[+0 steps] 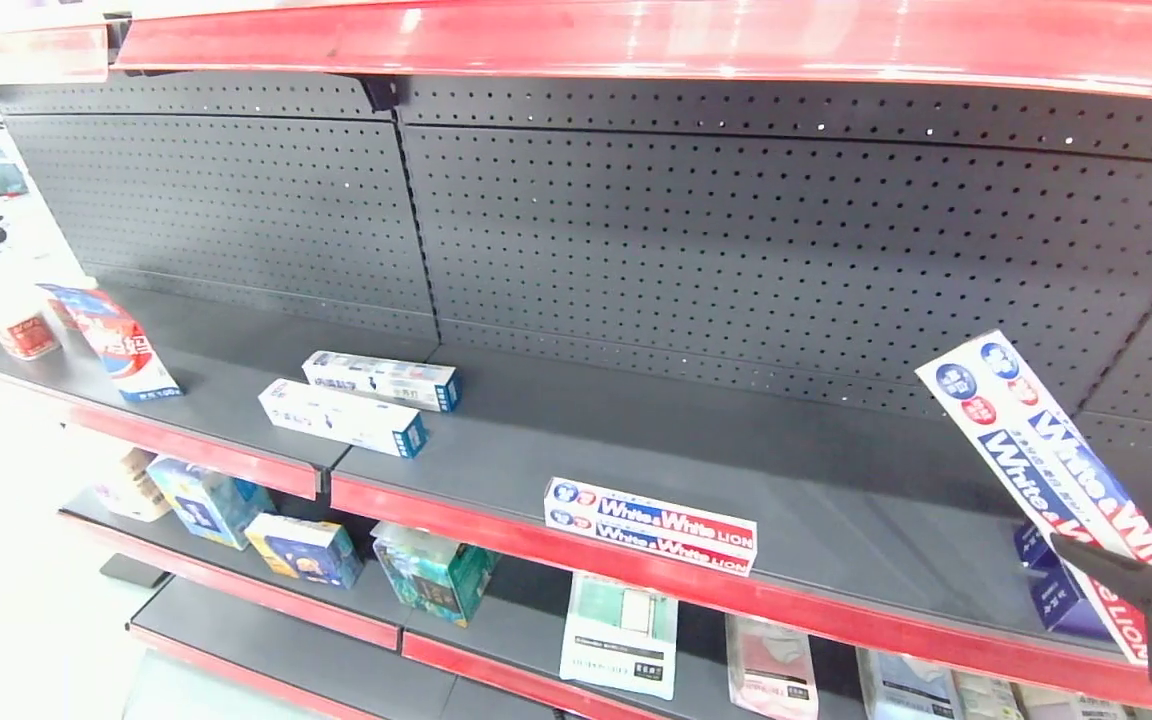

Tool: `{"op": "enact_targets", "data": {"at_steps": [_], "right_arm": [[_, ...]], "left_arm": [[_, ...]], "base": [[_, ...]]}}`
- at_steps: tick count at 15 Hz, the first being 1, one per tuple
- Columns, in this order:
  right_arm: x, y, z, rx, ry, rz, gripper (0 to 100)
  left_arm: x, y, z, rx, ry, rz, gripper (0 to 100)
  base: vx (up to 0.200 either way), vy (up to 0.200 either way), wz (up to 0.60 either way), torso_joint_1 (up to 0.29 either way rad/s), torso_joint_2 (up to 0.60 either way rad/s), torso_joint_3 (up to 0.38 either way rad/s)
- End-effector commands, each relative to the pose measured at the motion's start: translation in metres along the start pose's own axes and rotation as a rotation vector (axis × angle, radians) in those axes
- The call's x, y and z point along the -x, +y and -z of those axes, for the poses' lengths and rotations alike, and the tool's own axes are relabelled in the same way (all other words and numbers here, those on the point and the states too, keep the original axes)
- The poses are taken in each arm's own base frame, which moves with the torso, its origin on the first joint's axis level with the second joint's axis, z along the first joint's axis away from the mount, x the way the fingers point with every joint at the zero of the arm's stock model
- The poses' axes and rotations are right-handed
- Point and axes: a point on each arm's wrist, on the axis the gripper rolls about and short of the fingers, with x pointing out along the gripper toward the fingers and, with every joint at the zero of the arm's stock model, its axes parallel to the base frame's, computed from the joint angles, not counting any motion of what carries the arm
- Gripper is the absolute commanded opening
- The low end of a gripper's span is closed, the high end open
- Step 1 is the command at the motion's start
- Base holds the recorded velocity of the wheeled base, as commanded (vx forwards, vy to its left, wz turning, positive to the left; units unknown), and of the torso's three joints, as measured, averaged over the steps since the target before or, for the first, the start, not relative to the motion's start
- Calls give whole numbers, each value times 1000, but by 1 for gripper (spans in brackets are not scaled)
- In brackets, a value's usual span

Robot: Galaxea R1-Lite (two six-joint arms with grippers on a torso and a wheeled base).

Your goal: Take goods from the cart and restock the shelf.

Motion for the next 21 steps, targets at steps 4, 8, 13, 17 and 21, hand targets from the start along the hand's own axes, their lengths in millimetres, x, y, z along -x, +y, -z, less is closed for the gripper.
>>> {"op": "enact_targets", "data": {"at_steps": [4, 8, 13, 17, 21], "right_arm": [[-53, -7, -29, 87, 33, -161, 0], [-123, -13, -29, 198, 83, -279, 0], [-143, -17, -35, 207, 64, -276, 0], [-143, -19, -34, 204, 66, -270, 0], [-143, -22, -32, 197, 73, -261, 0]], "left_arm": [[19, 2, 38, -42, -211, 159, 100], [28, 8, 48, -80, -375, 313, 100], [28, 8, 48, -56, -381, 301, 100], [22, 7, 43, -48, -297, 194, 100], [20, 5, 41, 21, -281, -22, 100]], "base": [[0, 0, 0, 0, 0, 0], [0, 0, 0, 0, 0, 0], [0, 0, 0, 0, 0, 0], [0, 0, 0, 0, 0, 0], [0, 0, 0, 0, 0, 0]]}}
